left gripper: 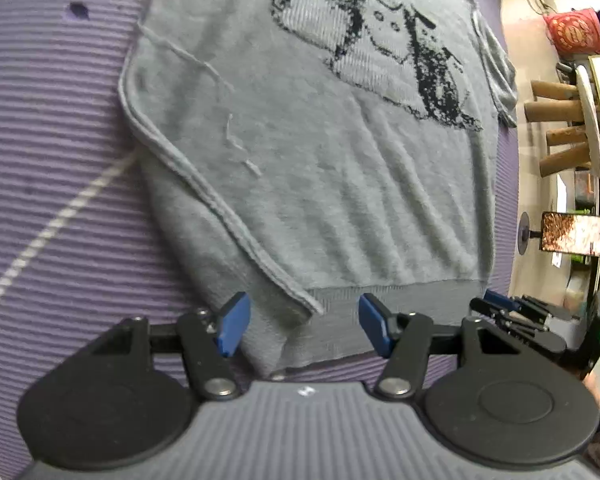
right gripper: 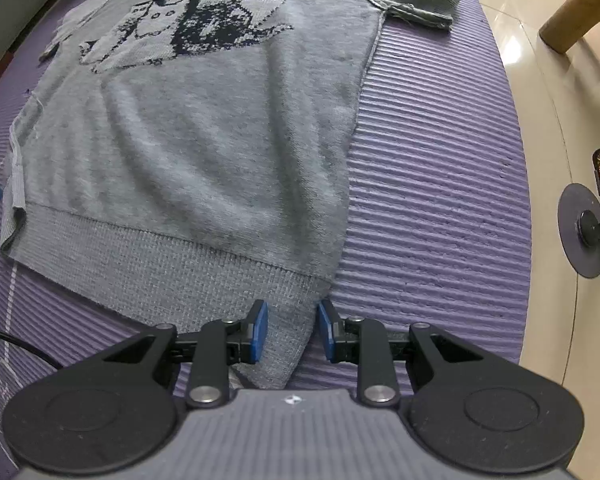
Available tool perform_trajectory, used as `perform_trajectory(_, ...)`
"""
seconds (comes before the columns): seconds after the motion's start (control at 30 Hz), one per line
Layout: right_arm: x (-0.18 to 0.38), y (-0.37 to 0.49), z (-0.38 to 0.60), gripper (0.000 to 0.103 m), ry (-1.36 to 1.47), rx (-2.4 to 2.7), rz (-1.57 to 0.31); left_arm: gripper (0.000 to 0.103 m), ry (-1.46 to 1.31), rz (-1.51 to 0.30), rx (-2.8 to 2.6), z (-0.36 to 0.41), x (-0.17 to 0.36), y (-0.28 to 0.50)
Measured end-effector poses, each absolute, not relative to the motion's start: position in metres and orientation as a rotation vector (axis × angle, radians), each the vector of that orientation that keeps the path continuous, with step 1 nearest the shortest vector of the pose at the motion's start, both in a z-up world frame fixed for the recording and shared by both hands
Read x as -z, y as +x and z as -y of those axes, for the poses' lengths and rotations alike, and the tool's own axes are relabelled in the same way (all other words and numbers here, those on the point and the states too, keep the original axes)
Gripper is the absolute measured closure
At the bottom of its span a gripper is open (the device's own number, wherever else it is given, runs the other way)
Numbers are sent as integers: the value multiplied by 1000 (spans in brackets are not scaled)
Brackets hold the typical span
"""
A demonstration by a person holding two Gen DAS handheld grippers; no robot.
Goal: Fold clothes
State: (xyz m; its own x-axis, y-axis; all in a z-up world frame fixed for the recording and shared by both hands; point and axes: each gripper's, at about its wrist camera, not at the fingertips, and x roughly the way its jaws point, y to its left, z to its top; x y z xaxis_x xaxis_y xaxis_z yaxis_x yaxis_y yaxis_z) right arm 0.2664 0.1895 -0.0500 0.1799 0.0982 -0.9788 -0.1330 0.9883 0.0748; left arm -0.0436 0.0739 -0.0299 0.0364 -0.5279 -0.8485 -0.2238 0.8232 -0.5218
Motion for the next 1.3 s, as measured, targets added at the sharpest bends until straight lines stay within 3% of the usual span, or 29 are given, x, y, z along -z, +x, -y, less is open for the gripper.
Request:
perform_trajectory(0.13,50,268,-190,76,-31,-165,-1383,73,-638,-1600,218,-67,42,-43)
perform_trajectory(0.23,50,269,-190,75,-28,-169,-1382,103,-635,-1616,186,-69,46,-50)
perform_trajectory(0.4,49,266,-186,76,-2,-172,-1386,103,-520,-1590,160,-84,28,-64)
perform_trajectory(0.57,55,260,-182,76,34,-169,-1404,103,-340,-1683,44,-116,21,-90)
perform_trajectory(0.67,57,258,-184,76,36,-168,-1407,103,-370,-1679,56,-126,21,-95)
perform_trajectory(0.97,65,253,-194,75,-1,-173,-1406,50,-398,-1614,234,-70,9,-63)
perform_trajectory(1.13,63,253,-192,75,-7,-173,-1404,43,-346,-1624,198,-51,20,-47)
perform_trajectory(1.3,62,257,-189,75,-6,-181,-1400,46,-332,-1633,106,-45,28,-40)
